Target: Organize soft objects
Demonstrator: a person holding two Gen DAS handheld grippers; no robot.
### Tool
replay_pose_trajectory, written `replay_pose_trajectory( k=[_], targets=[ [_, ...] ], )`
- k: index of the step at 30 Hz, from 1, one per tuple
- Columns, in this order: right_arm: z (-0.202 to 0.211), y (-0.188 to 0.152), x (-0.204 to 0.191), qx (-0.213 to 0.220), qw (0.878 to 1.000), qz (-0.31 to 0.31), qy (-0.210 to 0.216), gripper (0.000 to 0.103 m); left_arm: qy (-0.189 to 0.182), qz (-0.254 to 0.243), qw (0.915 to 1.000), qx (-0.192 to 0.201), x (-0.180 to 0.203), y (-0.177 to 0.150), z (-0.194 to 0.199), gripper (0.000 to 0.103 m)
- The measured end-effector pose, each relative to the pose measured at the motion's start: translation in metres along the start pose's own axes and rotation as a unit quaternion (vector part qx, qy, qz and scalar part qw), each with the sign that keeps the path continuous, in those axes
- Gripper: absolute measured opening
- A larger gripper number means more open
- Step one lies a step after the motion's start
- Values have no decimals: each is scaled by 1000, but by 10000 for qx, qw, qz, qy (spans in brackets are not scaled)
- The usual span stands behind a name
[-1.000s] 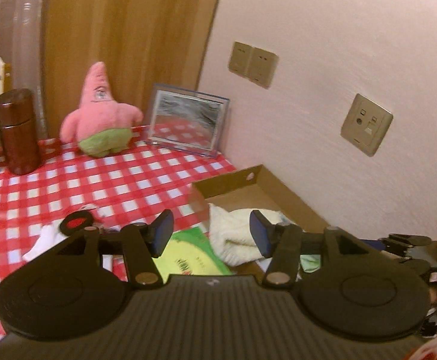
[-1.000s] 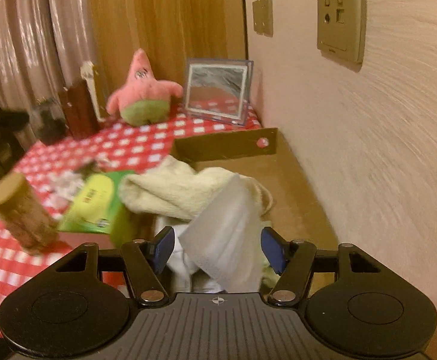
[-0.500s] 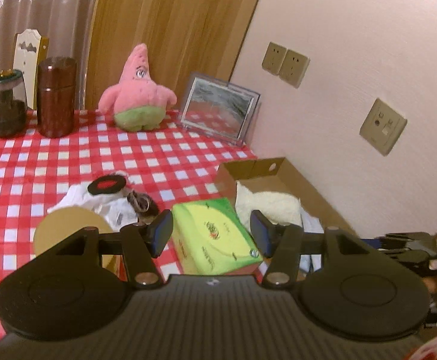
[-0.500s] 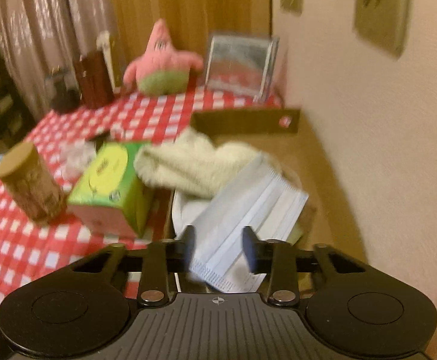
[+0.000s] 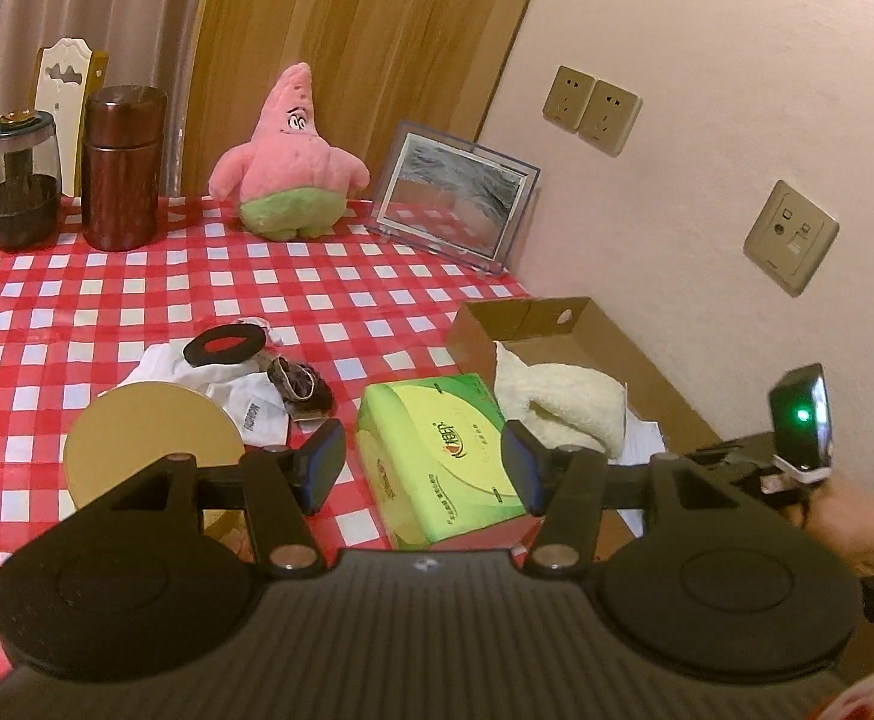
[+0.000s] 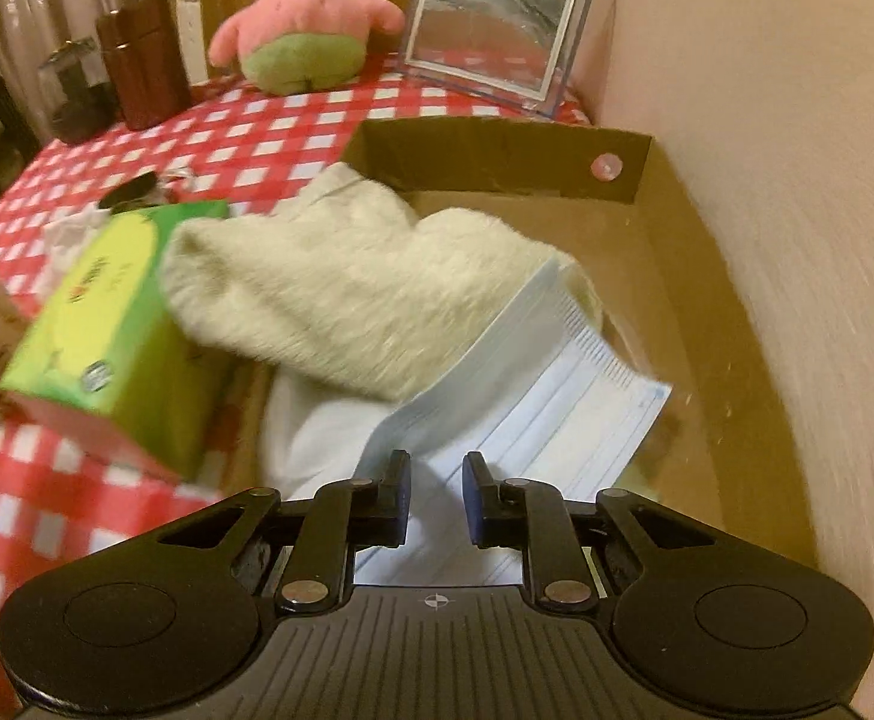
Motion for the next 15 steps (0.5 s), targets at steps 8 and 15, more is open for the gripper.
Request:
replay_pose_trajectory(
  k=[8, 15],
  targets=[
    [-31, 25, 17, 249, 9989, -34, -390, 18, -147, -11, 9999, 78, 1, 4, -6, 55],
    [-12, 36, 13, 471, 9978, 77, -451, 19, -167, -25, 9998, 108, 1, 7, -9, 56]
  ],
)
Point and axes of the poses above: each gripper's, at about its wrist camera, not at the fingertips, and z roughly against the way its jaws point, x to its right, y to its top, the point moved 1 cm from there along -z, roughly the way its jaws point, and after that the axes turned 15 degrees about -z, right-handed, at the moved point
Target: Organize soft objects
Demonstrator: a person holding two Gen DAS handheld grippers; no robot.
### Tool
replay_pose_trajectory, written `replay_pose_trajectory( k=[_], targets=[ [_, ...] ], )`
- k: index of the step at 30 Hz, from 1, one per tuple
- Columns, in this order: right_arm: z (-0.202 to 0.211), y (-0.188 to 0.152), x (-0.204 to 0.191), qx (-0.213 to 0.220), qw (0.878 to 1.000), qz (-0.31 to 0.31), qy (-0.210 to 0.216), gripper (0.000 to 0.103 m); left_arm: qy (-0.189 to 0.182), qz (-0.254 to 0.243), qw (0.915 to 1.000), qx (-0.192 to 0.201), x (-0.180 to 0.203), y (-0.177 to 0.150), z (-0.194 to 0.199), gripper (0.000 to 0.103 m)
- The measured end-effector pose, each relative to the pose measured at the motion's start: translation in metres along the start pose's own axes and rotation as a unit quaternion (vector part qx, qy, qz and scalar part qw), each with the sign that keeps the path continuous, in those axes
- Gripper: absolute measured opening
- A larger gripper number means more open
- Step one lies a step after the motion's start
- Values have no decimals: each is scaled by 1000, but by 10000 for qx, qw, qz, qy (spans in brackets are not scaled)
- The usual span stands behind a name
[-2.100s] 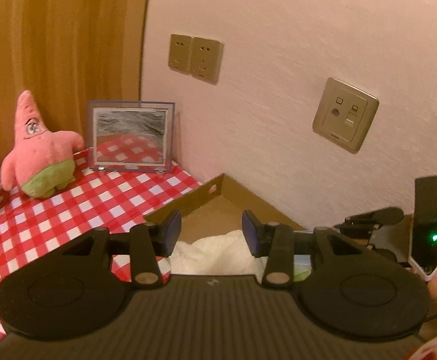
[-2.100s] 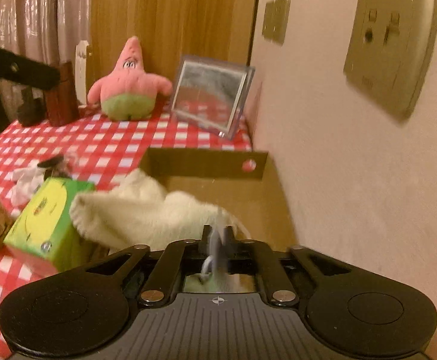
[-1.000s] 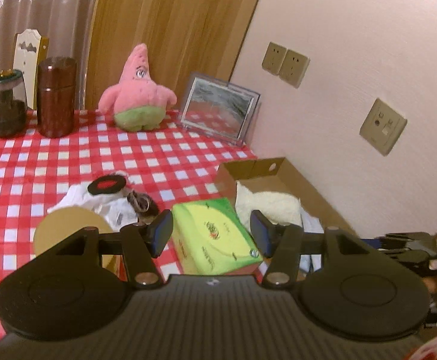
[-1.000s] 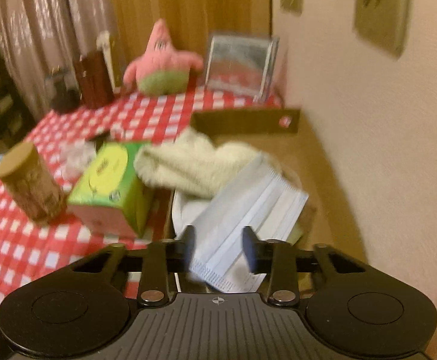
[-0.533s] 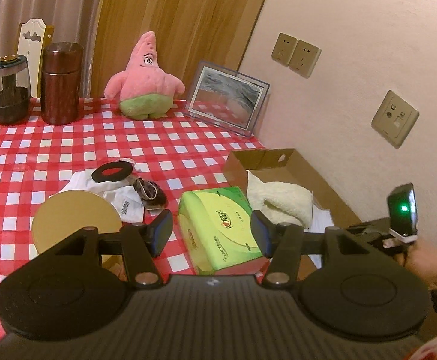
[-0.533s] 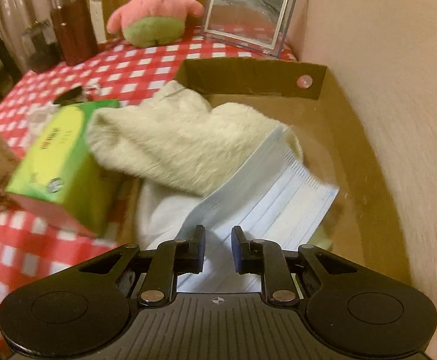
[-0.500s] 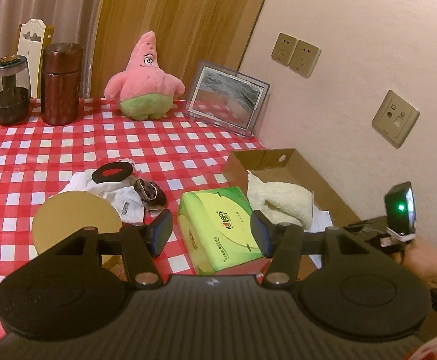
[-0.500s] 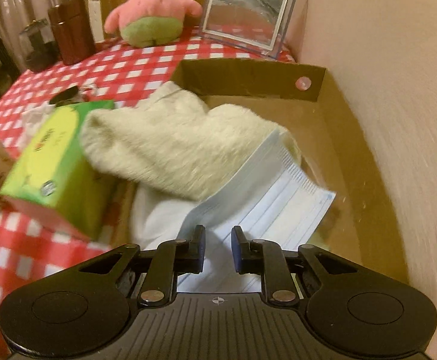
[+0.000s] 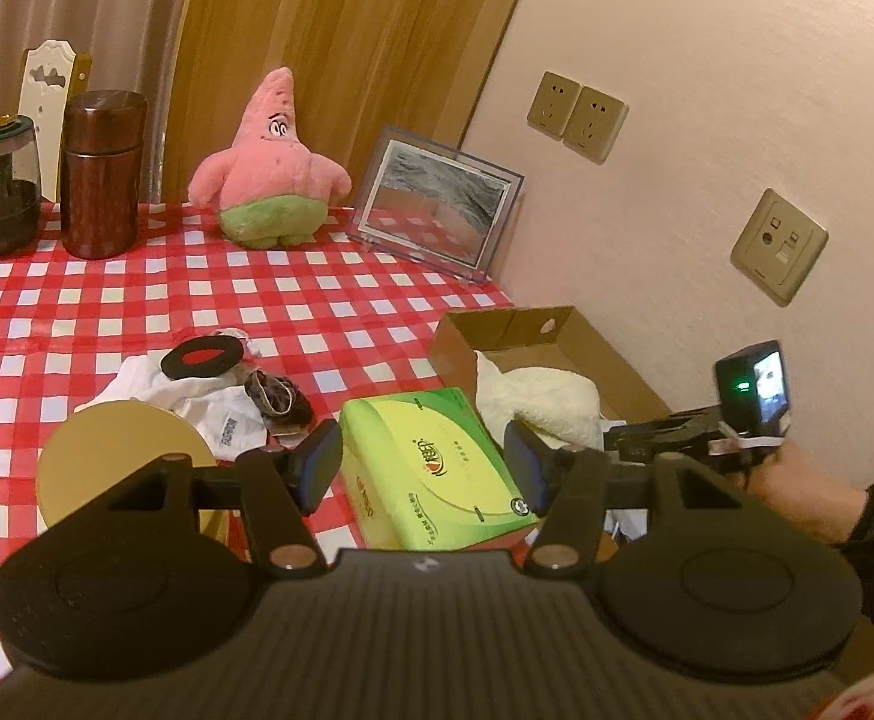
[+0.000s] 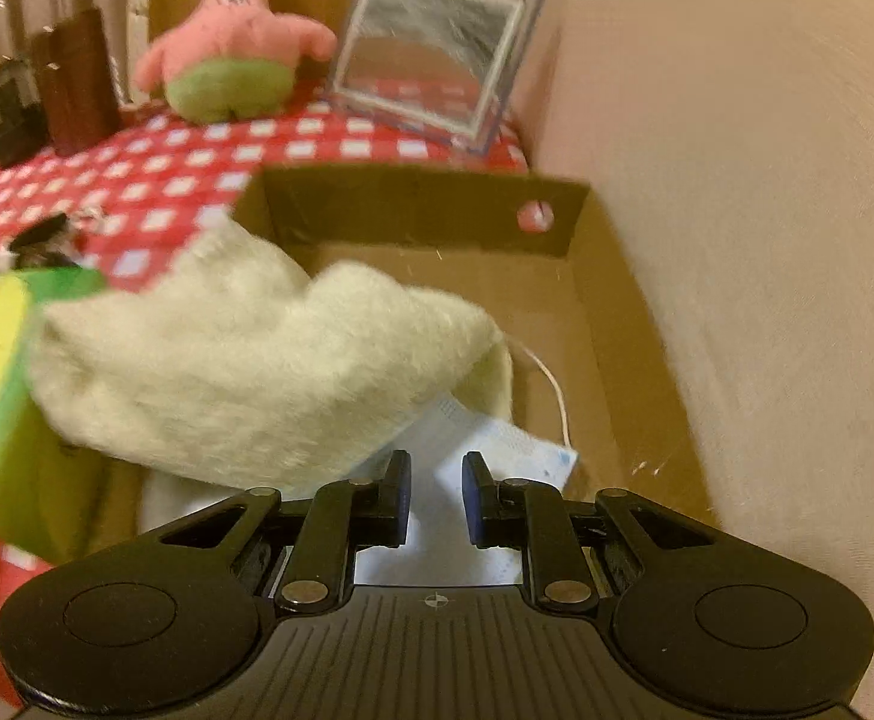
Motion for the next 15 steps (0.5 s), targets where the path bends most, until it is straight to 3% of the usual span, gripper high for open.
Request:
replay_pose_trajectory(
  k=[5, 8, 11, 15],
  targets=[
    [50, 0, -20, 444, 9980, 81, 438, 19, -32, 6, 10000, 18, 2, 0, -5, 57],
    [61, 5, -34, 536, 9940, 151, 944, 19, -98, 7, 10000, 14, 6, 0, -8, 57],
    [45, 12, -45, 352, 9928, 254, 1113, 19, -151, -7, 9999, 12, 10, -1, -9, 57],
    [4, 16, -47, -123, 9953, 329, 906, 19, -183, -18, 9998, 12, 12, -2, -8, 57]
  ],
)
Point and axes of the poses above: each gripper's, at about its wrist camera, not at the fingertips, and z roughly against the way its jaws point, x to its right, y to its top, the point moved 1 cm from there along -z, roughly the way its jaws point, and after that the axes turned 15 degrees about -z, right-handed, at the moved point
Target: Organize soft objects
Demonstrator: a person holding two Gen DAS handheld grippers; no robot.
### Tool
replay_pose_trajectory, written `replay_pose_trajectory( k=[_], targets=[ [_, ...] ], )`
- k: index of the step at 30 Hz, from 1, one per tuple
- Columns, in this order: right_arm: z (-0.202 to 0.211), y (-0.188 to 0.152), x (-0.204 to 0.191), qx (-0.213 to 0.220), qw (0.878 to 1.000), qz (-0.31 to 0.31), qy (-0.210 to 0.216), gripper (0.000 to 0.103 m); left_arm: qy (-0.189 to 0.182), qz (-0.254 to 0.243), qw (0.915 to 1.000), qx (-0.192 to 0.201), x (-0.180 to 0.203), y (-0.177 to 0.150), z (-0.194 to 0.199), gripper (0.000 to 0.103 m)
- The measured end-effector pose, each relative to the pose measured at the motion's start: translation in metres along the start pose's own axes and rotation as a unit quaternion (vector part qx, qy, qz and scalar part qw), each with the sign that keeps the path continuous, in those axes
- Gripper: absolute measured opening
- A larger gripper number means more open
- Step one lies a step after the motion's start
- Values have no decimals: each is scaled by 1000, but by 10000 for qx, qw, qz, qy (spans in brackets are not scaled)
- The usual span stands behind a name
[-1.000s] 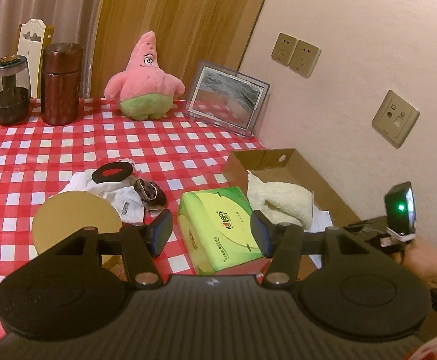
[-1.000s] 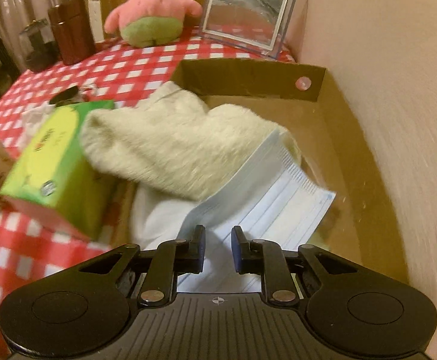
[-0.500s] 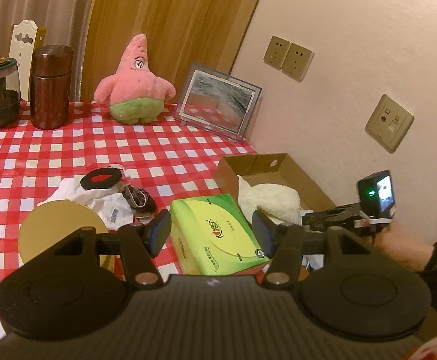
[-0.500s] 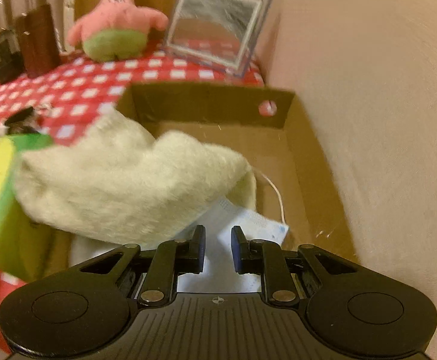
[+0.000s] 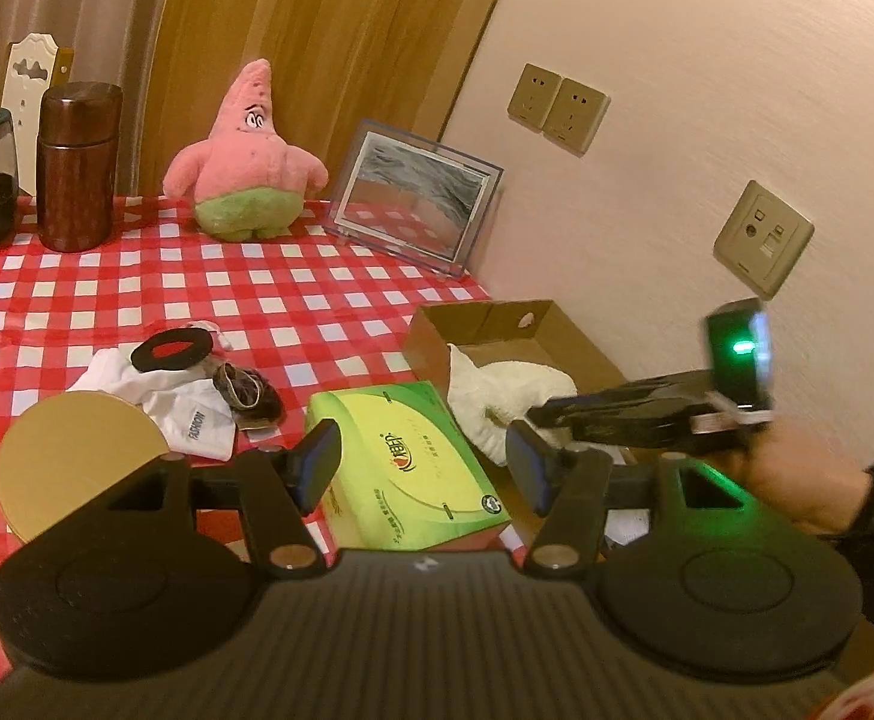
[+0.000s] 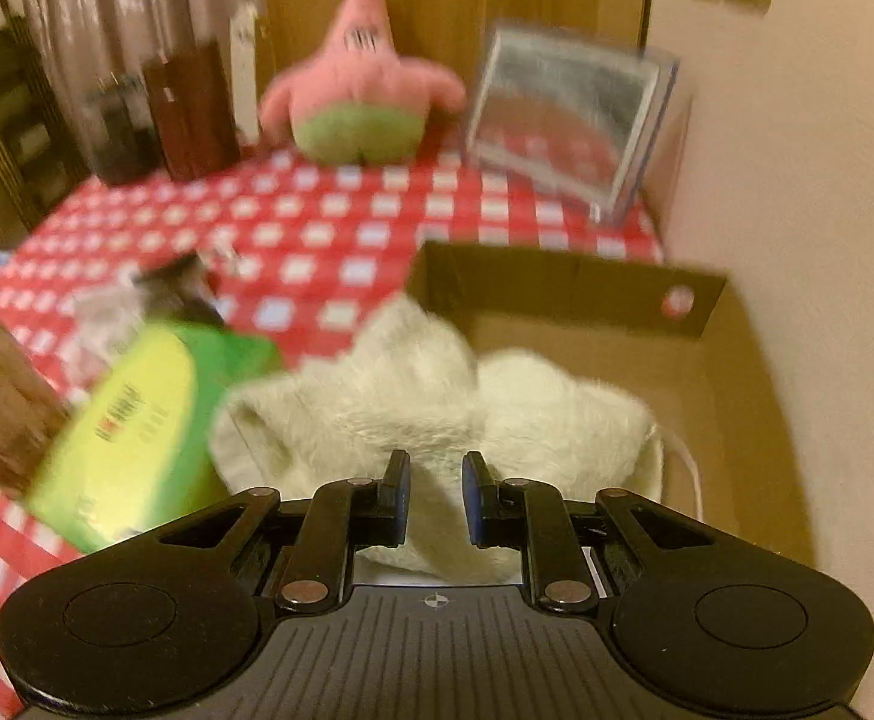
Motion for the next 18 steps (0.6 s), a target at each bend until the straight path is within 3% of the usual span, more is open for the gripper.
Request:
replay_pose_trajectory(
  k=[3, 8, 10, 14, 18],
  targets=[
    [-20, -5, 7, -230, 9986, 320, -356, 18, -17, 31, 10000, 14, -3, -1, 1, 58],
    [-31, -7, 20, -75, 9904, 735, -1172, 18, -1, 56, 10000, 34, -8, -1, 0, 58],
    [-31, -1, 32, -77, 9920, 476, -1166, 19, -2, 57, 10000, 45, -7, 0, 0, 58],
    [-7, 9, 44, 49, 9976, -80, -686, 20, -5, 44, 10000, 80, -7, 1, 2, 58],
    [29, 9, 43, 393, 9973, -465, -420, 54, 60, 0, 9999, 123, -5, 5, 7, 58]
  ],
)
Point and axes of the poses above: each gripper's, at about its wrist camera, not at the fingertips, and z roughly against the way its jaws point, x to its right, y to its top, the point moved 1 cm from there along -z, roughly the way its jaws point, and after that the axes turned 15 degrees about -z, right-handed, at the moved point
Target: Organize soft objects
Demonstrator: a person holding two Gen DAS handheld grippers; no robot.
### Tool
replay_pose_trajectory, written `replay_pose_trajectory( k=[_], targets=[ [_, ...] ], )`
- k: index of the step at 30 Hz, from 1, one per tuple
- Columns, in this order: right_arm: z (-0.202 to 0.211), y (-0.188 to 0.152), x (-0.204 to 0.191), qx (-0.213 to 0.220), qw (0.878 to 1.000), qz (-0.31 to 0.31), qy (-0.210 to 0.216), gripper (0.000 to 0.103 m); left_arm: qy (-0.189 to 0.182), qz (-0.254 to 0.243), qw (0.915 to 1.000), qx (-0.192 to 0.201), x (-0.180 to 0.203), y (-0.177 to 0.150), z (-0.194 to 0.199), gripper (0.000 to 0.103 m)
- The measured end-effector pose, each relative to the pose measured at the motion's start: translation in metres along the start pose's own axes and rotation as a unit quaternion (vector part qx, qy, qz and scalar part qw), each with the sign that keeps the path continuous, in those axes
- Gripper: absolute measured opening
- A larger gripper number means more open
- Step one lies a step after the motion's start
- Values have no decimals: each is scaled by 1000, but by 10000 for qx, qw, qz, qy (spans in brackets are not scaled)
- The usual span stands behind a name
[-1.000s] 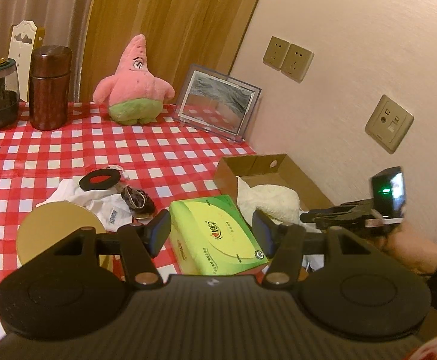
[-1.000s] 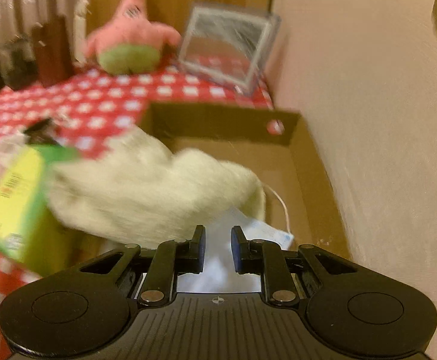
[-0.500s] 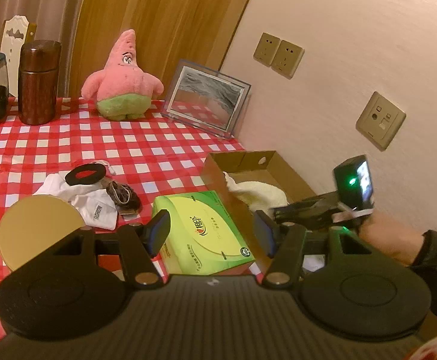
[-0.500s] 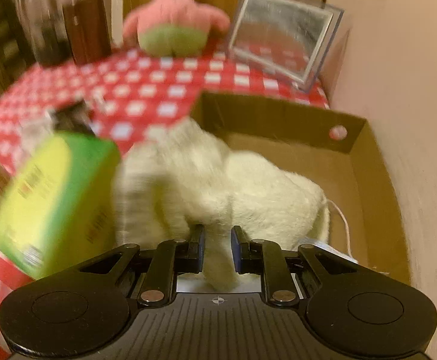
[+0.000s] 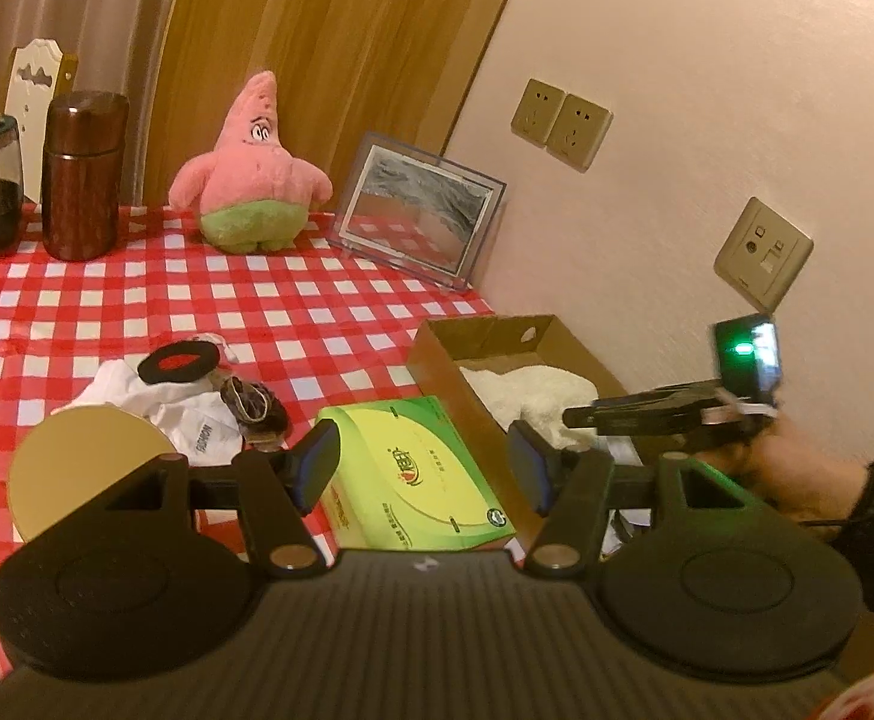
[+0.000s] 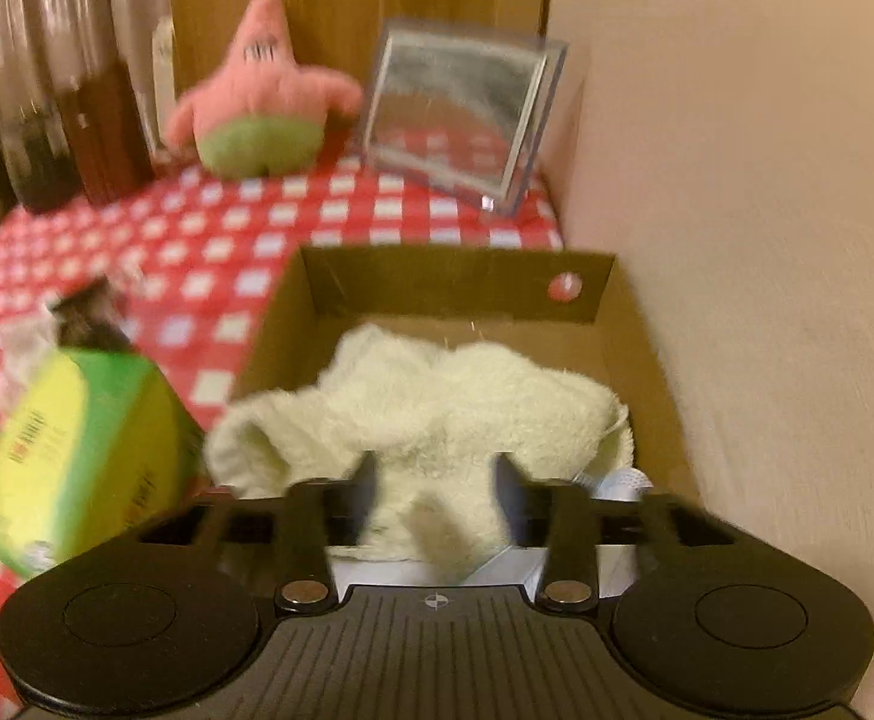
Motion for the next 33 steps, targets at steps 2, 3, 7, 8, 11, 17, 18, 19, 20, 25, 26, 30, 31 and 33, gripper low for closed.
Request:
replay_pose_trajectory(
  k=[2, 3, 7, 8, 11, 17, 18, 19, 20, 25, 26, 30, 31, 33],
  targets=[
    [19, -3, -1, 151, 9998, -124, 39, 54, 25, -24, 10000, 10, 1, 2, 3, 59],
    [24, -3, -5, 184, 9997, -148, 51, 54, 41, -46, 10000, 28, 3, 2, 5, 59],
    [56, -14, -14, 283, 9992, -295, 48, 54, 147, -137, 9998, 89, 9, 5, 17, 64],
    [62, -18, -15, 284, 9989, -381, 56, 54, 187, -165, 9996, 99, 10, 5, 21, 66],
    [82, -31, -19, 315, 9980, -539, 84, 55, 359, -209, 9991, 89, 12, 4, 32, 70],
    [118, -52, -33, 349, 9970, -664, 172, 56, 676, -291, 9972, 106, 13, 0, 64, 87],
    [124, -54, -35, 351, 9968, -679, 225, 56, 711, -293, 9970, 123, 13, -1, 69, 90],
    [130, -56, -39, 344, 9969, -655, 261, 57, 756, -290, 9966, 134, 11, -2, 76, 90],
    [135, -57, -43, 355, 9970, -628, 270, 57, 821, -287, 9961, 140, 10, -3, 82, 91],
    [157, -57, -64, 459, 9970, -437, 435, 60, 1134, -286, 9930, 165, -7, -6, 113, 95],
    [160, -56, -67, 489, 9969, -408, 453, 60, 1187, -296, 9924, 161, -10, -6, 117, 95],
    [170, -49, -83, 576, 9964, -238, 576, 64, 1373, -389, 9896, 151, -31, -5, 136, 95],
    [171, -47, -88, 589, 9963, -179, 605, 64, 1412, -426, 9889, 154, -36, -5, 140, 96],
    [171, -42, -100, 566, 9961, -12, 683, 65, 1474, -536, 9875, 148, -49, -2, 148, 96]
  ],
)
Point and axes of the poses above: each gripper's, at about its wrist camera, not at the fingertips, and z roughly against the way its jaws point, x to its right, y to its top, the point moved 1 cm from there along -z, roughly the way its jaws point, and after that the axes turned 15 degrees about -z, right-handed, at the moved point
